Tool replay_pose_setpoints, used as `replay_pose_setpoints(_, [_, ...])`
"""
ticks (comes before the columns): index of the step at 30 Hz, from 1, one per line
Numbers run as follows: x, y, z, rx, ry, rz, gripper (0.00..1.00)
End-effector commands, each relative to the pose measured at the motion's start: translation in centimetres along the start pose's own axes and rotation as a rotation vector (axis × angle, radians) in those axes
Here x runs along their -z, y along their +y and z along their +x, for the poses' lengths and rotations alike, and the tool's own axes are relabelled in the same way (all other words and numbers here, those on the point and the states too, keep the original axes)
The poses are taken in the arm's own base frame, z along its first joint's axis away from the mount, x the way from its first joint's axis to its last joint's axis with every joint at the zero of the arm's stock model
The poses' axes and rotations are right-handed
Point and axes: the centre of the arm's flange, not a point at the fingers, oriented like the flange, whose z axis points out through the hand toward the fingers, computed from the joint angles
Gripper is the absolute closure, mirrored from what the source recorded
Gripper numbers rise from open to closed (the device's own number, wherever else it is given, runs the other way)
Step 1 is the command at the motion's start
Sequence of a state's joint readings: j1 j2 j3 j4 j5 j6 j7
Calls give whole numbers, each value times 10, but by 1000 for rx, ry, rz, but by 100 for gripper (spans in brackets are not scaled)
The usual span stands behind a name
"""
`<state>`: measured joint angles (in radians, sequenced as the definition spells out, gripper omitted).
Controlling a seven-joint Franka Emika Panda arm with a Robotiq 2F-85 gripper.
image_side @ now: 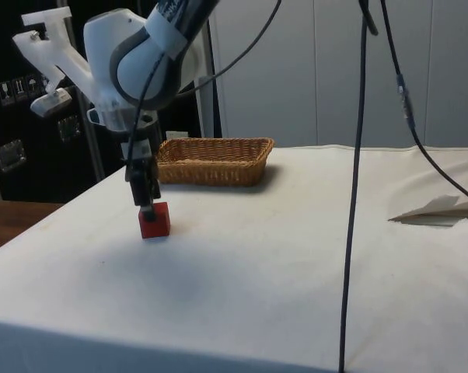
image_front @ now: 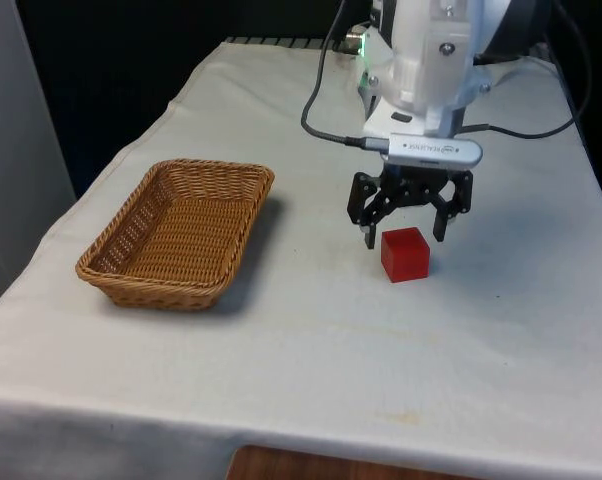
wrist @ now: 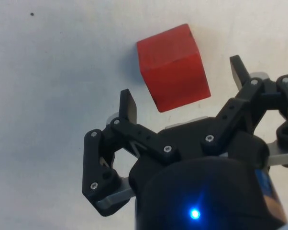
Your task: Pick up the cube and place it into the basket.
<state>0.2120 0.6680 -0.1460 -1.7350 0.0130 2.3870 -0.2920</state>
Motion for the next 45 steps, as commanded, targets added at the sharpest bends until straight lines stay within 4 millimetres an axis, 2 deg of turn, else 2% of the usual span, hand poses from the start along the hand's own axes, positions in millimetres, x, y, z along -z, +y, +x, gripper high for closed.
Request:
replay_pose_setpoints(1, [-2, 0, 1, -2, 8, 6, 0])
replay_pose_setpoints(23, [-26, -3, 0, -1, 0, 8, 0])
replay_pose_setpoints(45, [-32, -3, -1, 0, -6, 3, 0])
